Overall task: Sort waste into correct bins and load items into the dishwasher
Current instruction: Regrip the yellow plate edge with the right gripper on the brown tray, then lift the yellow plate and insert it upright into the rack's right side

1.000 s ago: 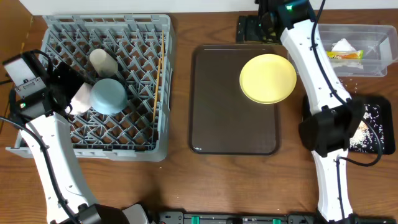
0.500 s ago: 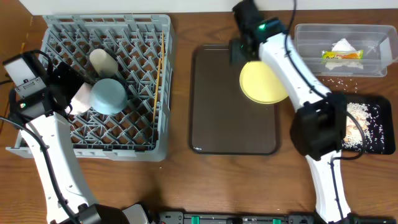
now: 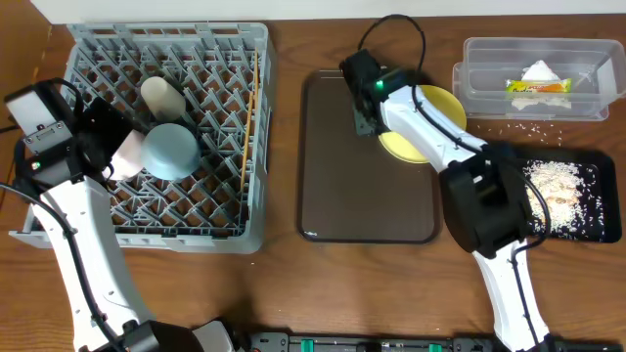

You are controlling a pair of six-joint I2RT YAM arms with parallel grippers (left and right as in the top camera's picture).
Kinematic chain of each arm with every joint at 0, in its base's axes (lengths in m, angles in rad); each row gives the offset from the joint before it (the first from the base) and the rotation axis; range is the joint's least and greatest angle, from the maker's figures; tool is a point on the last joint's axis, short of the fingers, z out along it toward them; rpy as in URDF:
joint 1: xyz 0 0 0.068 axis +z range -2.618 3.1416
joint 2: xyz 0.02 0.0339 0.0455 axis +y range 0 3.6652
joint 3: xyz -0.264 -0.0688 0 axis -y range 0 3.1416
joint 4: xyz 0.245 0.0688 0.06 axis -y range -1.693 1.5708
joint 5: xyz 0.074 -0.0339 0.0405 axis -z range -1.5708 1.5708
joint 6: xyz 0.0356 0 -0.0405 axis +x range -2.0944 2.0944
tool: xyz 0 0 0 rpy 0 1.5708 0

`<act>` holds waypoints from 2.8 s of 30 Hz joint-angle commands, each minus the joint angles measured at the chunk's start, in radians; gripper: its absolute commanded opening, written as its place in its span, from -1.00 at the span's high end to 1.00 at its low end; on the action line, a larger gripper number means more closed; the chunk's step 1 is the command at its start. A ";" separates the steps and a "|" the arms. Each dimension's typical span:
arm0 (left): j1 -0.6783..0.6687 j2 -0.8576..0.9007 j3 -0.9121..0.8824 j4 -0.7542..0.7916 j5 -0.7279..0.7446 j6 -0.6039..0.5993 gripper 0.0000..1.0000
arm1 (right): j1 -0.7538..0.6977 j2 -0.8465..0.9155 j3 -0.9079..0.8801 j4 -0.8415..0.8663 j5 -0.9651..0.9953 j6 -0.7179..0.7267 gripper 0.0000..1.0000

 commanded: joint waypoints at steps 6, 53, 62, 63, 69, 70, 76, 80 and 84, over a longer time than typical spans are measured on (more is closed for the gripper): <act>0.002 0.006 0.005 0.000 -0.008 0.006 -0.87 | 0.004 0.003 -0.075 0.065 0.027 -0.002 0.37; 0.002 0.006 0.005 0.000 -0.008 0.006 -0.87 | 0.186 0.003 0.497 0.568 -0.812 0.179 0.98; 0.002 0.006 0.005 0.000 -0.008 0.006 -0.87 | 0.224 0.003 0.303 0.854 -0.882 0.260 0.98; 0.002 0.006 0.005 0.000 -0.008 0.006 -0.87 | 0.224 0.003 0.281 0.879 -0.882 0.278 0.98; 0.002 0.006 0.005 0.000 -0.008 0.006 -0.88 | 0.228 0.021 0.226 0.966 -0.803 0.304 0.98; 0.002 0.006 0.005 0.000 -0.008 0.006 -0.88 | 0.230 0.024 0.226 0.962 -0.770 0.301 0.98; 0.002 0.006 0.005 0.000 -0.008 0.006 -0.87 | 0.234 0.048 0.226 0.959 -0.651 0.301 0.98; 0.002 0.006 0.005 0.000 -0.008 0.006 -0.87 | 0.240 0.058 0.225 0.958 -0.565 0.301 0.98; 0.002 0.006 0.005 0.000 -0.008 0.006 -0.87 | 0.242 0.065 0.225 0.964 -0.541 0.302 0.98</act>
